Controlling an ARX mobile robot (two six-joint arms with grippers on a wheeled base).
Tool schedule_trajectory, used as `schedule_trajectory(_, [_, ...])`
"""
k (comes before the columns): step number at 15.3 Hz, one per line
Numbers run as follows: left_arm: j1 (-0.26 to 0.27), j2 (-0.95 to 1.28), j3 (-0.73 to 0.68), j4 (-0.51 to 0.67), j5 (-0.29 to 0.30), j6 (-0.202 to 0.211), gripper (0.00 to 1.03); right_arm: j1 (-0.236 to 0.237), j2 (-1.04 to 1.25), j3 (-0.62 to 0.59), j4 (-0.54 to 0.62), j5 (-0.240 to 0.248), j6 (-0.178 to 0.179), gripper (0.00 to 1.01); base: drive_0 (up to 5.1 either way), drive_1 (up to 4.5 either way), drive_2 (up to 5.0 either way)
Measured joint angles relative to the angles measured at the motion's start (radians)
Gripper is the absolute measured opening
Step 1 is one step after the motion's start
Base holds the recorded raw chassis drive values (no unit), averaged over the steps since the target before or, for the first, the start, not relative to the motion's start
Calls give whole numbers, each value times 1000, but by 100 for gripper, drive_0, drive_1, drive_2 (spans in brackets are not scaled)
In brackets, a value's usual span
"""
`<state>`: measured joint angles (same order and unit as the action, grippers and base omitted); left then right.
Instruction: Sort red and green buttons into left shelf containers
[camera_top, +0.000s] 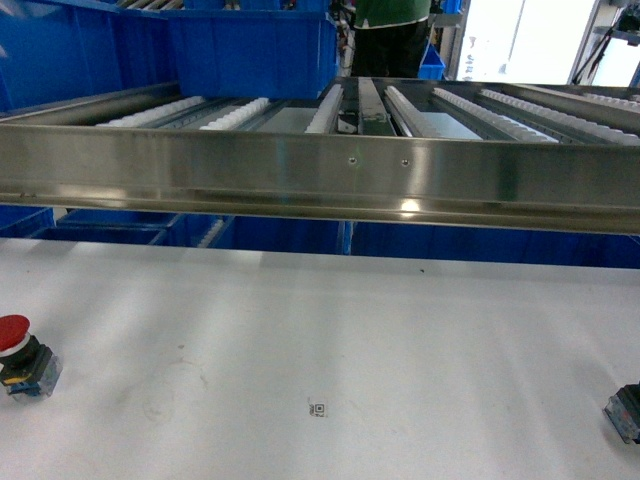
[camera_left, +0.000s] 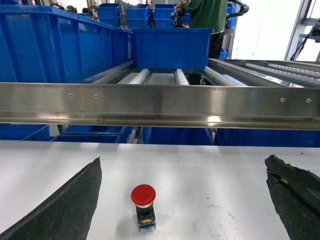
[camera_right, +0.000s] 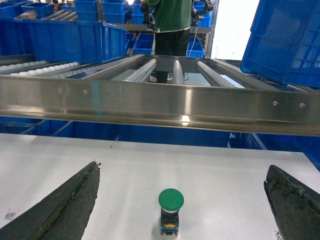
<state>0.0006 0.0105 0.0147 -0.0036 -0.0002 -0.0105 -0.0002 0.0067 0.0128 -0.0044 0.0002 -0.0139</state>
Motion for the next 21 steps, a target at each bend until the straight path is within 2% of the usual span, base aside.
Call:
schedule_trajectory(15, [0,0,0,0,0,0,98,0,0,0,0,0,0,98,0,0,0])
schedule_trajectory(16, [22,-1,0,-13,27,0,98,0,0,0,0,0,0,98,0,0,0])
schedule_trajectory(17, [87,6,0,12,69,0,98,11,2,0,4,2,0,98,0,0,0])
schedule_trajectory(18, [140,31,-1,77,105,-1,98,47,40,-1,61,24,0,98,0,0,0])
schedule_trajectory(19, [163,98,-1,131,143,-1,98,75,121,-1,134,42,-2,98,0,0,0])
schedule_trajectory(21, [248,318,0,346,227,-9,98,101,389,1,372,71,-5,98,0,0,0])
